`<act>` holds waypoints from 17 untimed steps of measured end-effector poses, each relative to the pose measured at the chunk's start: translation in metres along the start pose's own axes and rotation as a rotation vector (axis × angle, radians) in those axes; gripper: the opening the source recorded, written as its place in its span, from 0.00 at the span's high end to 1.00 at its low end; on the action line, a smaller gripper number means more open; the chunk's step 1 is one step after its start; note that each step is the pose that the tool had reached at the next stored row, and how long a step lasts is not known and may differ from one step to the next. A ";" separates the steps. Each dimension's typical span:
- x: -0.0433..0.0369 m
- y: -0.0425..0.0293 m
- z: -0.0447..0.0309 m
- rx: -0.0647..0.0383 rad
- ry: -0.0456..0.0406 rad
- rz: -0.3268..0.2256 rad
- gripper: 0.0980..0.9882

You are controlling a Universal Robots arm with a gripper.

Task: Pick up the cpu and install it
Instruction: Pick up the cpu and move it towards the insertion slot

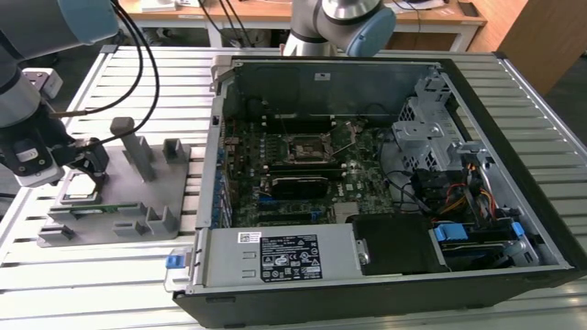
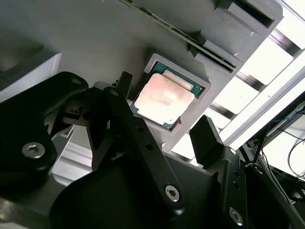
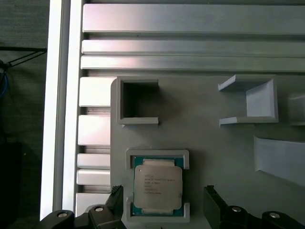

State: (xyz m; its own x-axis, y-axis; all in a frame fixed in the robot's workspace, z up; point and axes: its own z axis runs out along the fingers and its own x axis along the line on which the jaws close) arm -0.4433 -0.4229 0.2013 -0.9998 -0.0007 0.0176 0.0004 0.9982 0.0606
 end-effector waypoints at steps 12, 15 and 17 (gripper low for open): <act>0.0045 0.0034 0.0086 0.001 -0.0001 0.000 0.26; 0.0045 0.0038 0.0118 0.001 0.0000 0.001 0.26; 0.0045 0.0041 0.0141 0.001 -0.0001 0.001 0.26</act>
State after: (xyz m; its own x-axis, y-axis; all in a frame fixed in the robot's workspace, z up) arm -0.4480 -0.4180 0.1875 -0.9998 -0.0001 0.0176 0.0009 0.9982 0.0595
